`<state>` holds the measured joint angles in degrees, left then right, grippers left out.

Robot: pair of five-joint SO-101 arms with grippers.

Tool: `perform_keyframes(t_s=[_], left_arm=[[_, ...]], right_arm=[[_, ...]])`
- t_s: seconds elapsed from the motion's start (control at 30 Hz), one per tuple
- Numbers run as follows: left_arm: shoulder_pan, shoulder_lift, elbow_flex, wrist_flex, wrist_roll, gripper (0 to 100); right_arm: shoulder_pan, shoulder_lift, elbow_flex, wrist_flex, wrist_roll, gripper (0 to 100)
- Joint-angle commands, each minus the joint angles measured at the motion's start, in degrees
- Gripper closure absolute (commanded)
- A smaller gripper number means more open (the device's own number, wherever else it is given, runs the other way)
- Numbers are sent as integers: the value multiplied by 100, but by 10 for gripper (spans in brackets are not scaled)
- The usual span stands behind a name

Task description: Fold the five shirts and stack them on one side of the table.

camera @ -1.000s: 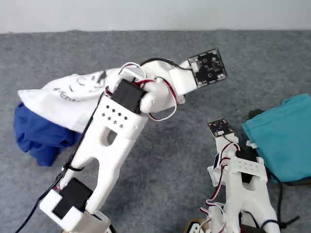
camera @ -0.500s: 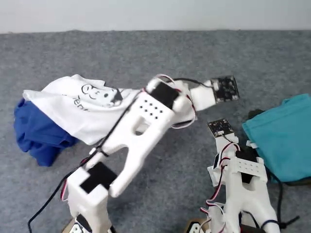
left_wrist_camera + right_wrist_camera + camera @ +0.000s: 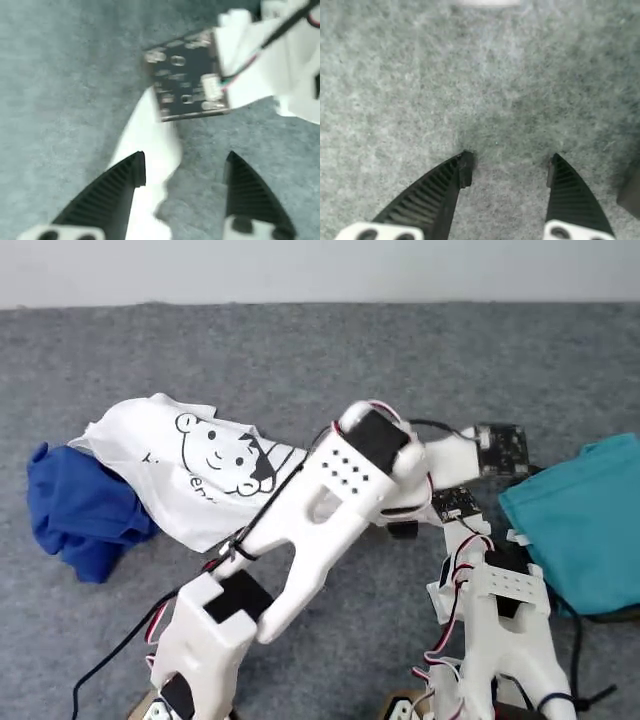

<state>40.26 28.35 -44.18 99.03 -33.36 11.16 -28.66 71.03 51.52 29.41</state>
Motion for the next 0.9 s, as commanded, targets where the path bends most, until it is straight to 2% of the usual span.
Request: perform_keyframes(t_s=[0.0, 0.17, 0.3, 0.37, 0.5, 0.67, 0.87], left_arm=[[-369, -62, -848, 141, -62, 731], [-1284, -396, -1701, 141, -44, 731], [-2356, -651, -1560, 141, -35, 731], [-2822, -774, -1182, 141, -35, 731], [-3332, -1055, -312, 141, -35, 731], [-3815, -1222, 989, 114, -35, 731], [-4325, -1222, 2273, 97, -53, 731]], right_arm=[[4, 48, 167, -136, 62, 761], [4, 40, 158, -136, 35, 761], [4, 40, -571, 453, -273, 761], [4, 40, -1213, 778, -809, 761], [-48, 101, -2286, 760, -1679, 758], [-409, 101, -2971, 171, -1723, 761], [-1288, 242, -3323, 303, -1793, 761]])
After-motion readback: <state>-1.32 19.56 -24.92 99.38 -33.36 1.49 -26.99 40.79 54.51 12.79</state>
